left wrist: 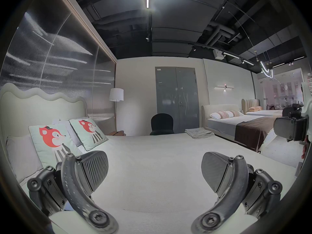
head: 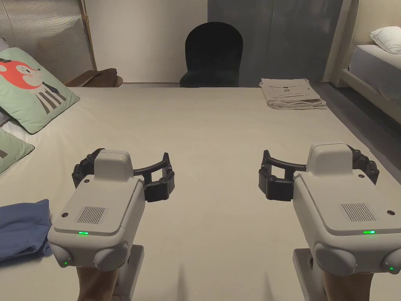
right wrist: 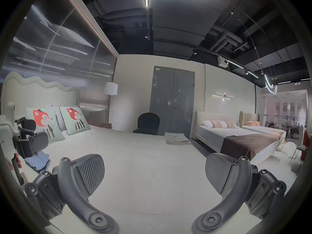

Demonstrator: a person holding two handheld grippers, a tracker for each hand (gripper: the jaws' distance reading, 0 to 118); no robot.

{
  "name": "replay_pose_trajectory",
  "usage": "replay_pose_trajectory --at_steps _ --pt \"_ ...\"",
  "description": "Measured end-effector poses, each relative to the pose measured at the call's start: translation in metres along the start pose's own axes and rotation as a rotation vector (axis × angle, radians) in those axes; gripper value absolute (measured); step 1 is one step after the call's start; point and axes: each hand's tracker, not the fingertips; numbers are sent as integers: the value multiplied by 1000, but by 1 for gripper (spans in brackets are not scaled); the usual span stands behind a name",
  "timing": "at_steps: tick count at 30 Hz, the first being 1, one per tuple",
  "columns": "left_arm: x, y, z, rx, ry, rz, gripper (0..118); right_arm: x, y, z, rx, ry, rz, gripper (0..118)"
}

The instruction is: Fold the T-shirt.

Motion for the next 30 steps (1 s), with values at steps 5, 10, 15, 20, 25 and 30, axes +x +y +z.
replay_pose_trajectory --at_steps 5,10,15,20,25,30 --pt "0 1 0 1 -3 3 111 0 0 0 0 0 1 117" --pt "1 0 0 3 -3 -1 111 0 1 1 2 -1 4 117" --pt "1 0 0 5 -5 0 111 0 0 1 0 -4 6 117" --pt "2 0 0 4 -6 -6 111 -1 1 1 1 -5 8 117" --pt "2 0 1 3 -7 -9 111 -1 0 2 5 -4 10 117" --pt "3 0 2 5 -13 -9 111 -1 0 2 3 -6 9 117"
